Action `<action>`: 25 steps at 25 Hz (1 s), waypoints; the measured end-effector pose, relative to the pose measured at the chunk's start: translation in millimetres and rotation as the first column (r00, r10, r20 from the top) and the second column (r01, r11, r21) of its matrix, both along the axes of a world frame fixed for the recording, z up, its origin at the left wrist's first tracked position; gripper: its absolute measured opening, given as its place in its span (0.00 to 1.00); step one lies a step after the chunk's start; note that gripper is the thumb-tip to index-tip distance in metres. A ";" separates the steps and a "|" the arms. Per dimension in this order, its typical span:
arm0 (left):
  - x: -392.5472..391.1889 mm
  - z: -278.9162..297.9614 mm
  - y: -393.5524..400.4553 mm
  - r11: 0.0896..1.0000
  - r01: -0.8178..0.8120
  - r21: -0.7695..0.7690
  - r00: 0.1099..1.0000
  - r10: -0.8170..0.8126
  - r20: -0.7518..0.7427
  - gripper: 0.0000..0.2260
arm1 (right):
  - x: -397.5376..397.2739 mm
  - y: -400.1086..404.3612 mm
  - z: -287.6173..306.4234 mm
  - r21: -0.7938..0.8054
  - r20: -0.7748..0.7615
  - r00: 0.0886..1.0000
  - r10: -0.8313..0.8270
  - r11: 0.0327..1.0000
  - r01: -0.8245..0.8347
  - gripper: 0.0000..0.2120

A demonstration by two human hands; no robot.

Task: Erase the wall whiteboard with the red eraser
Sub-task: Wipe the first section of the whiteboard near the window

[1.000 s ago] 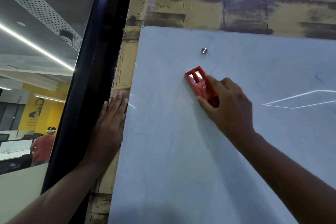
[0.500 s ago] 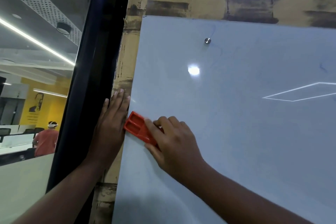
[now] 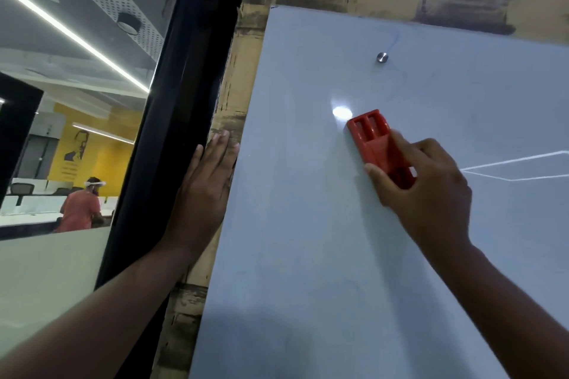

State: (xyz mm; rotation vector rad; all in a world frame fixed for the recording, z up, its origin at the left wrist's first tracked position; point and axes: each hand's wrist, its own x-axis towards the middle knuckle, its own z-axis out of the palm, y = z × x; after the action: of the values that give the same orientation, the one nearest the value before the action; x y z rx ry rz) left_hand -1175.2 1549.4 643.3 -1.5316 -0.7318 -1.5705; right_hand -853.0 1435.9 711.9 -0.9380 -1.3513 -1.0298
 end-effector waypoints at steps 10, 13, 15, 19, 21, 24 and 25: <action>-0.2 0.5 -2.6 1.000 0.006 -0.016 1.000 -0.006 -0.004 0.21 | -96.2 22.6 -88.9 0.023 0.371 0.929 0.008 1.000 -0.018 0.27; -0.6 0.3 -5.2 0.999 -0.017 -0.029 1.000 0.017 -0.010 0.22 | -102.9 22.2 -122.1 -0.009 0.502 0.865 -0.011 1.000 0.018 0.27; -0.8 0.2 -5.8 0.999 -0.011 -0.034 1.000 0.010 -0.009 0.22 | -97.7 21.0 -115.1 -0.030 0.487 0.873 0.013 1.000 0.002 0.27; -0.2 -14.2 -6.9 0.996 0.039 -0.077 0.999 -0.040 -0.009 0.23 | -68.0 17.0 -81.4 0.023 0.280 0.960 0.018 0.999 -0.025 0.27; 0.0 -24.6 -7.4 0.996 0.040 -0.076 0.999 -0.041 -0.015 0.23 | -41.6 10.7 -74.6 0.031 0.108 0.994 0.012 0.999 -0.015 0.28; 1.3 -33.8 -9.0 0.996 0.051 -0.079 0.999 -0.051 -0.005 0.22 | -16.8 1.7 -83.7 0.010 -0.069 0.998 0.010 1.000 -0.009 0.30; 2.0 -35.2 -9.6 0.995 0.055 -0.080 0.998 -0.055 0.002 0.22 | -16.8 1.4 -88.5 0.006 -0.102 0.995 0.024 1.000 -0.023 0.30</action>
State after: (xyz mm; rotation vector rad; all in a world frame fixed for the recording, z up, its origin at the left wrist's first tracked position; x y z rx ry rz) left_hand -1173.3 1539.8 608.1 -1.6221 -0.7660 -1.5986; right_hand -869.9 1437.3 623.3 -0.9566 -1.2722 -0.9543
